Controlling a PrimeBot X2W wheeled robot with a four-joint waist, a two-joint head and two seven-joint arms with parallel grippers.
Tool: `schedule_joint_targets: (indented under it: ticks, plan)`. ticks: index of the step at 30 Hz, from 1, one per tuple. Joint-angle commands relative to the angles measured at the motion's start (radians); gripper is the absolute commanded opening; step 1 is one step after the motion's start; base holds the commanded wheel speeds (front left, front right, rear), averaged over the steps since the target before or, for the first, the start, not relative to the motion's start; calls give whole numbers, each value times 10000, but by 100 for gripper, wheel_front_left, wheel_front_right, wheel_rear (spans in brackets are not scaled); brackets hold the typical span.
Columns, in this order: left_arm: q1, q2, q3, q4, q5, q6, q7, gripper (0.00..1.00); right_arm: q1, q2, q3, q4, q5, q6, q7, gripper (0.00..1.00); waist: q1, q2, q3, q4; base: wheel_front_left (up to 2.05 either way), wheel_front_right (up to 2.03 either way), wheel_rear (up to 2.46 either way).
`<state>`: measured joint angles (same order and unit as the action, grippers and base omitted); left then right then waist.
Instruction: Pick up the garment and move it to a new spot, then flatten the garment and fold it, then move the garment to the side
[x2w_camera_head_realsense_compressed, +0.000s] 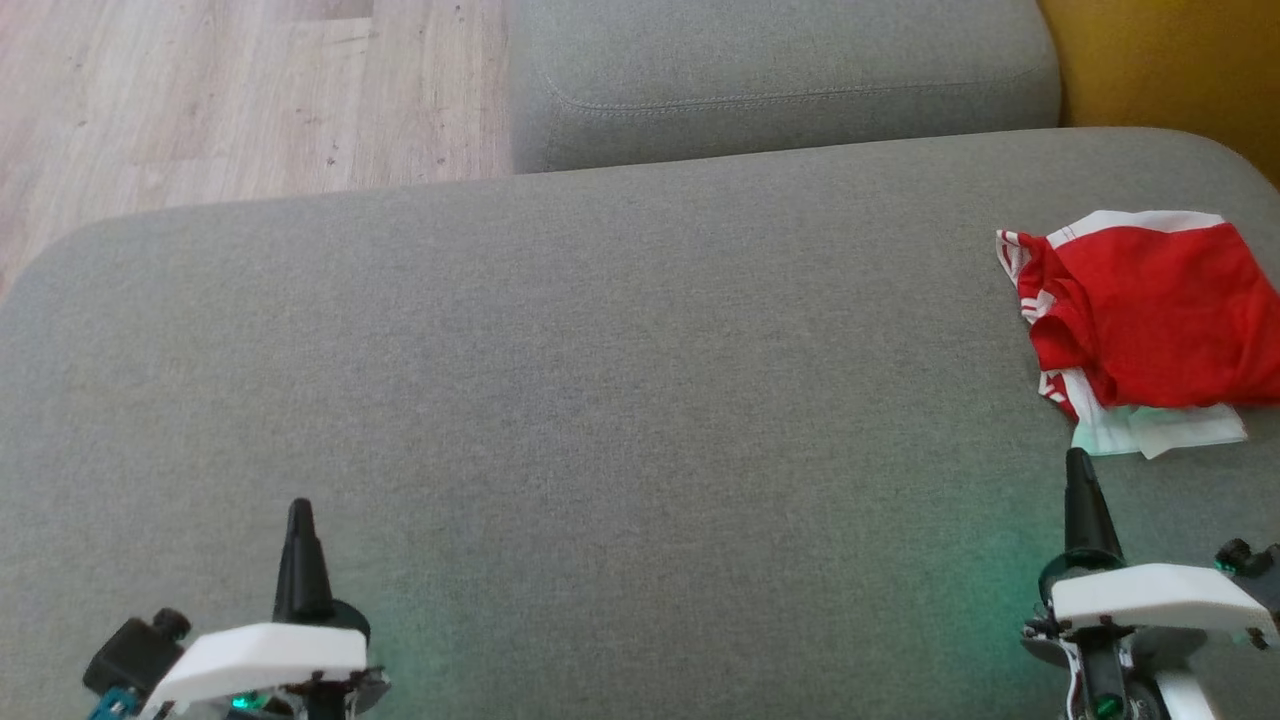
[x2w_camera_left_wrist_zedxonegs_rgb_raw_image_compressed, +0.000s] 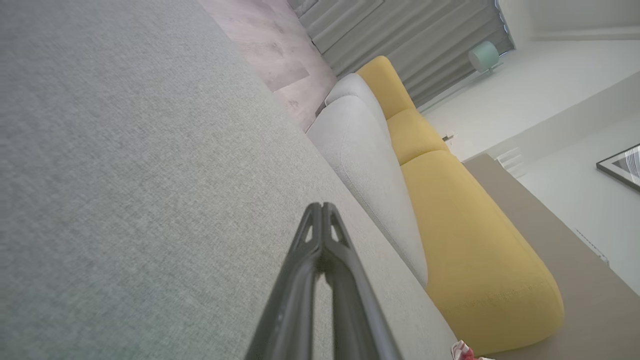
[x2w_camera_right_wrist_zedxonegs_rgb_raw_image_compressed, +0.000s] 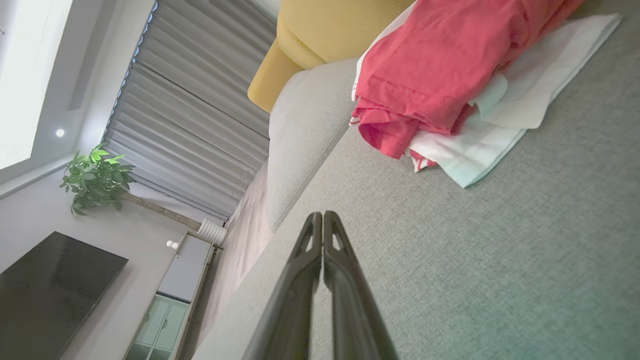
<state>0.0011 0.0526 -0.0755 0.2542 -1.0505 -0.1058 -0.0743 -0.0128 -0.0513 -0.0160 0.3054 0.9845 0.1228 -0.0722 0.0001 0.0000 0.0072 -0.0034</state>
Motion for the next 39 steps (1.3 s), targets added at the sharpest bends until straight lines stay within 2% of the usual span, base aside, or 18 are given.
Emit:
schedule_joint_targets:
  ticks: [1,39]
  plan:
    - [-507,134,308,-273,-274,-77,68,0,-614,-159,30,-374,320,45,73,0,0,0,-1,1,0,0,0]
    - [-897,133,1253,-152,-4058,-196,1196,0,-832,-152,-514,-542,4530,68,1181,0,-1,0,-28,24,0,0,0]
